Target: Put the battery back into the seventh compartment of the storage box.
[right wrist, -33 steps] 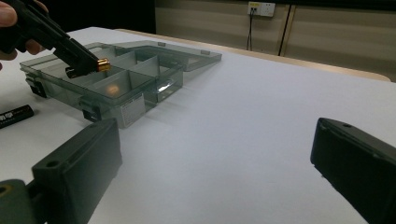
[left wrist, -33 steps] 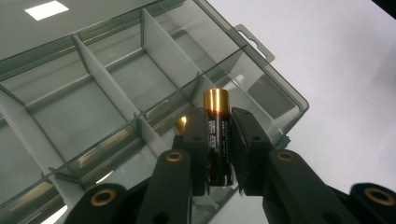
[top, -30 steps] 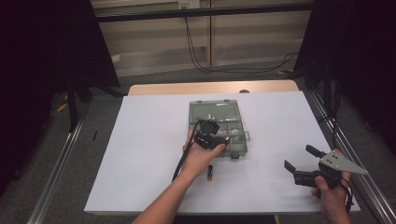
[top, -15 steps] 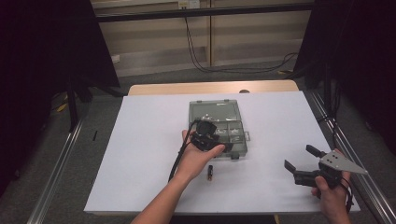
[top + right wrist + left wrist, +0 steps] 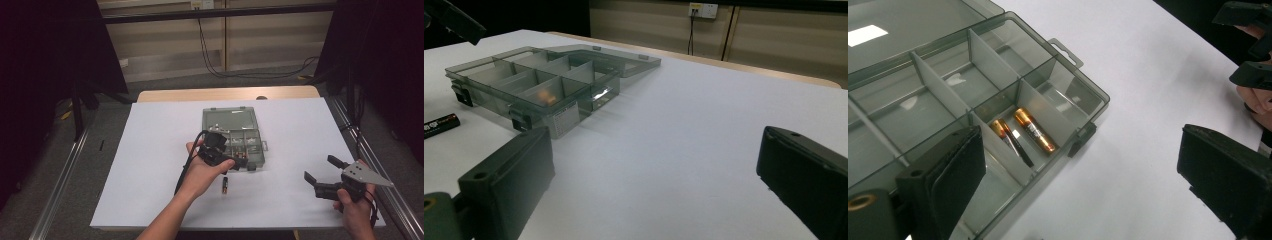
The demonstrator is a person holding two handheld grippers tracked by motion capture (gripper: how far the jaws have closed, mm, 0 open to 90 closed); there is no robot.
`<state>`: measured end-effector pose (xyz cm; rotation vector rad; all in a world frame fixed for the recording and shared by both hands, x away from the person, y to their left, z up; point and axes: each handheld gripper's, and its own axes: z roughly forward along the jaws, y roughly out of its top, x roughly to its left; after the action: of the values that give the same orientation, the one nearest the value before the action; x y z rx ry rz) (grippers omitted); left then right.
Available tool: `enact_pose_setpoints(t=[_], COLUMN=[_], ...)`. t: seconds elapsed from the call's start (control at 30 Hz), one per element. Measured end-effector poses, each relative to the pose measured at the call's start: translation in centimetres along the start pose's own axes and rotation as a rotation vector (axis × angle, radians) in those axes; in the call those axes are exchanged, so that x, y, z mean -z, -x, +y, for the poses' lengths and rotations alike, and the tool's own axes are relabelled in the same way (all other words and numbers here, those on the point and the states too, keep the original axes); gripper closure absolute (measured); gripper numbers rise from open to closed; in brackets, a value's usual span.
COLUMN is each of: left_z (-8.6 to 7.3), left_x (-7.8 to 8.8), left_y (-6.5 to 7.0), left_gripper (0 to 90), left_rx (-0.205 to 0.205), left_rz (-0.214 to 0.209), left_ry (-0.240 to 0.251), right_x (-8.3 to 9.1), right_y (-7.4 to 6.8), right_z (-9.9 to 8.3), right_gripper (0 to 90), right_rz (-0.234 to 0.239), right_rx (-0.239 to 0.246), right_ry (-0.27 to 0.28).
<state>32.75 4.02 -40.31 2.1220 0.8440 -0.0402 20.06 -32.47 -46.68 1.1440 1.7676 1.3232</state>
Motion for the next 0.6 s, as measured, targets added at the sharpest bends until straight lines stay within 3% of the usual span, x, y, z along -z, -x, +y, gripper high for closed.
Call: enact_pose_setpoints(t=[0.47, 0.6], left_z=[-2.9, -3.6], left_x=[1.5, 1.8], left_y=[0.6, 1.0], left_gripper=[6.3, 6.4], left_rx=[0.013, -0.001], left_rz=[0.019, 0.036], left_ry=[-0.018, -0.033], right_x=[-0.1, -0.1], right_y=[0.0, 0.0], right_z=[-0.1, -0.1], right_gripper=[1.2, 1.2], right_rz=[-0.002, -0.002], right_rx=[0.008, 0.006], right_ry=[-0.002, -0.001])
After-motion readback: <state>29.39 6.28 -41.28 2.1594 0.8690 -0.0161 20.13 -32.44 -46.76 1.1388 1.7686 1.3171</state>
